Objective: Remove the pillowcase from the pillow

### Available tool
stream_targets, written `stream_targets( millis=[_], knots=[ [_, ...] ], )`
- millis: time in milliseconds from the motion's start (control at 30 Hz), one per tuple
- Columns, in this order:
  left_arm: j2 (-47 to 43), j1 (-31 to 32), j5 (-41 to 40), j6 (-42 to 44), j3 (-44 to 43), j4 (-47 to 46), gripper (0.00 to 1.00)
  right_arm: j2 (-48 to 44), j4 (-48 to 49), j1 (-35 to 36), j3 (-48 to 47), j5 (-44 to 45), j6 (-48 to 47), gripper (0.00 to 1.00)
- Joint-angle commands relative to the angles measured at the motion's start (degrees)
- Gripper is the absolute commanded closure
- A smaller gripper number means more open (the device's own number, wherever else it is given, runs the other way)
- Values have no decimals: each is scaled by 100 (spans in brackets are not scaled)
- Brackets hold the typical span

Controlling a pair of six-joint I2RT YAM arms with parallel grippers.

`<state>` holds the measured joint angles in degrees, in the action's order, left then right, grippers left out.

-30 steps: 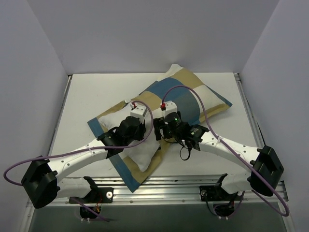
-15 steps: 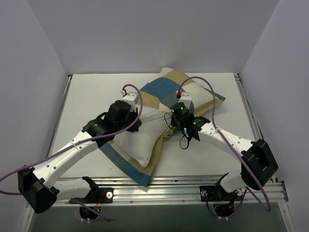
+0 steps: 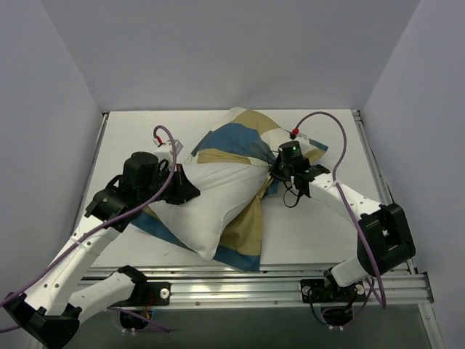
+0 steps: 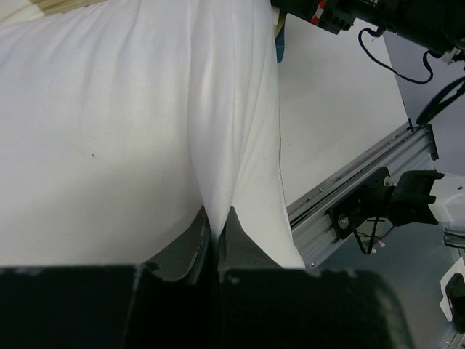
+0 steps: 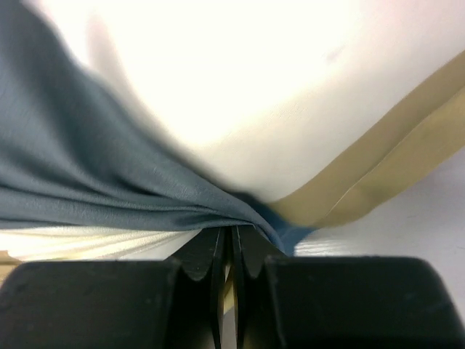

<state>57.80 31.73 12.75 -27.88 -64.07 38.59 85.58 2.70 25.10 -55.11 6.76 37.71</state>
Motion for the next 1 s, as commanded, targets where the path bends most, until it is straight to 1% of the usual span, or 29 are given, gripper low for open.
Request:
stream_targets(
  millis=[0,67,100,133,167,233,267,300,333,367,400,467,500,633,667,733,767,833,867,933,967],
  knots=[
    [-1138,-202,368,142,-177,1150,98,-83,-648,-1129,386,1989,-378,100],
    [-1174,-202,403,142,-10,1125,98,-164,-552,-1122,431,1637,-544,100],
    [-1209,-202,464,116,122,1020,98,-260,-429,-1095,483,1252,-720,100],
    [-1218,-193,613,-93,558,688,98,-461,-324,-947,553,352,-1035,100],
    [-1236,-193,753,-252,832,459,98,-542,-323,-946,554,82,-1038,100],
    [-1245,-184,1314,-637,1360,-25,97,-813,-375,-543,537,-139,-1283,100],
    [-1254,-184,1343,-753,1702,-297,72,-902,-454,-428,528,-236,-1362,97],
    [-1280,-184,1292,-815,1766,-351,55,-1094,-481,-253,554,-263,-1459,94],
    [-1289,-184,1091,-885,1775,-352,34,-1174,-498,-217,580,-289,-1469,91],
    [-1289,-202,958,-895,1723,-282,16,-1262,-516,-208,624,-368,-1486,88],
    [-1245,-202,809,-886,1505,-212,6,-1402,-507,-208,738,-386,-1573,86],
    [-1123,-289,415,-807,1180,42,6,-1509,-464,-208,861,-378,-1679,82],
    [-922,-351,308,-781,786,157,6,-1535,-472,-208,923,-352,-1714,80],
    [-315,-755,34,-491,-34,474,6,-1439,-569,-146,1037,-386,-1663,72],
    [-191,-869,-1,-447,-148,457,6,-1448,-543,-137,1055,-395,-1636,65],
    [108,-949,-88,-324,-402,387,6,-1526,-542,-102,1064,-457,-1618,56],
    [213,-975,-124,-271,-482,308,6,-1562,-595,-76,1003,-465,-1618,48],
    [477,-1045,-255,-114,-641,202,6,-1693,-691,-41,906,-431,-1662,41],
    [591,-1072,-291,-60,-676,89,6,-1737,-788,-6,775,-404,-1697,33],
    [1012,-1151,-186,98,-703,0,6,-1878,-885,38,634,-421,-1741,27],
    [1188,-1168,-133,124,-703,-18,6,-1913,-963,73,546,-448,-1767,22]
  ],
)
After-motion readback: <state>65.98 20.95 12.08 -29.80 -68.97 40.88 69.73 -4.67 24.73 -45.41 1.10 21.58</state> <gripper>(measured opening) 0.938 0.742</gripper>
